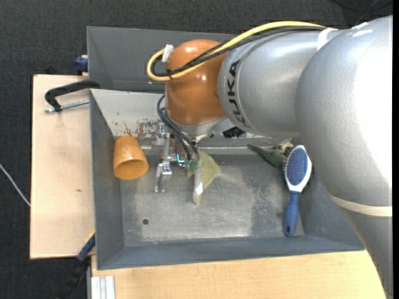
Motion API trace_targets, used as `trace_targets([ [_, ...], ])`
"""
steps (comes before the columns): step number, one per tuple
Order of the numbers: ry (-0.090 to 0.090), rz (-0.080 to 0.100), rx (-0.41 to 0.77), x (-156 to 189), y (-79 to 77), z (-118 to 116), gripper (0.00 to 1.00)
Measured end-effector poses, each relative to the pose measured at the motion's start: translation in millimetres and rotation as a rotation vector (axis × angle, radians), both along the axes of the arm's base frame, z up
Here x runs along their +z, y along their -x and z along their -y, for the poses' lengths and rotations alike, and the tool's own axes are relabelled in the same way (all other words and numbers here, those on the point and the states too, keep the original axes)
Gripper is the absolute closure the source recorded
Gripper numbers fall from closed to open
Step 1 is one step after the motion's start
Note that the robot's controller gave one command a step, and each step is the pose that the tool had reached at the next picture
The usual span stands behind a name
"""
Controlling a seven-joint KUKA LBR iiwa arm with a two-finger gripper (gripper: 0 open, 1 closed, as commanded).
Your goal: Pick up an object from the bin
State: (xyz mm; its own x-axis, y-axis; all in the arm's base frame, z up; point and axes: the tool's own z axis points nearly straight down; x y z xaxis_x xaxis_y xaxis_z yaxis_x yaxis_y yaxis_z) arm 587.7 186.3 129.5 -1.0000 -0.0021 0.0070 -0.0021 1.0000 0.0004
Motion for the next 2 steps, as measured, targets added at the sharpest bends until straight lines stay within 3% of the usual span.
trace_targets([
  [1, 0.004, 0.004, -0.028, -16.7, 21.9, 106.3, 0.0],
  [2, -0.005, 0.013, 0.127, -56.5, 10.3, 120.6, 0.0],
])
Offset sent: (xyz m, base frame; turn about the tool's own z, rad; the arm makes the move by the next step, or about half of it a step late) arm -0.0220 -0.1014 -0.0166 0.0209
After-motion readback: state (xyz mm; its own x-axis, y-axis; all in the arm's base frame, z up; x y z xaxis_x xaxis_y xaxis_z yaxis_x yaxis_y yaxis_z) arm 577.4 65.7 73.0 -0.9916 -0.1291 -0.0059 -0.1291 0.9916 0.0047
